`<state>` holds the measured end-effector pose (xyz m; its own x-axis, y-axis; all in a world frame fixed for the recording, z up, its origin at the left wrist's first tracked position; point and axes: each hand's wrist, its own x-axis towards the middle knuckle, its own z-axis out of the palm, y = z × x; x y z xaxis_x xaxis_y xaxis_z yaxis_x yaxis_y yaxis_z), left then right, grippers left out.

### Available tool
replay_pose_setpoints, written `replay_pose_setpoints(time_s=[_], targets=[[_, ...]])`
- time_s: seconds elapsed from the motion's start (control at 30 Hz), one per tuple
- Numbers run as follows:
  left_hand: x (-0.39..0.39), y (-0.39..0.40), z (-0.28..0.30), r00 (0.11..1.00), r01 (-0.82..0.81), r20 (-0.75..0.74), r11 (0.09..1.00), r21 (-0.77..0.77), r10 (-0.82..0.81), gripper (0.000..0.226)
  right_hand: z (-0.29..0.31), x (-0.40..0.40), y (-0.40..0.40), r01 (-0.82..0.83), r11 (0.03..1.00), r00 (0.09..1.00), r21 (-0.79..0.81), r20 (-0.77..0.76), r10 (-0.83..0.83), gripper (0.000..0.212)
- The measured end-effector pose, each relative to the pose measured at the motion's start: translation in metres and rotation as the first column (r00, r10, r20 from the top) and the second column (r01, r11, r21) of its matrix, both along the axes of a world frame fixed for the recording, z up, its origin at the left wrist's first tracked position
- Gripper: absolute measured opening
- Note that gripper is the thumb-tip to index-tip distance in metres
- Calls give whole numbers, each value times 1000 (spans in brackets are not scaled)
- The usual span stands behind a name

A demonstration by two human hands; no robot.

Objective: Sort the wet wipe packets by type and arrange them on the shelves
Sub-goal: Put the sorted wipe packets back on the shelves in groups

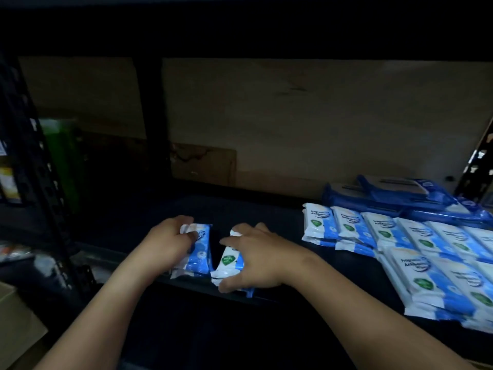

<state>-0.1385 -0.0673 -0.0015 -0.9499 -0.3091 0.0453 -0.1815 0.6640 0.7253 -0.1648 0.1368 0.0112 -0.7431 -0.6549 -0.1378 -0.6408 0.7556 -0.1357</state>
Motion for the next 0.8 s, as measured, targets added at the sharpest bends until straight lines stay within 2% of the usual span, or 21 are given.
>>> replay_pose_setpoints(time_s=[0.17,0.57,0.8], targets=[[-8,26,-7,997,69,-36,992,109,-65,46,-1,-1,20,25,1000,1000,7,-15,-24,100],[-20,119,-17,957,290,-29,948,134,-288,50,9,29,108,205,974,979,92,-24,-204,98],[-14,167,-23,926,376,-44,904,203,-376,55,14,50,154,305,951,951,52,-79,-300,97]])
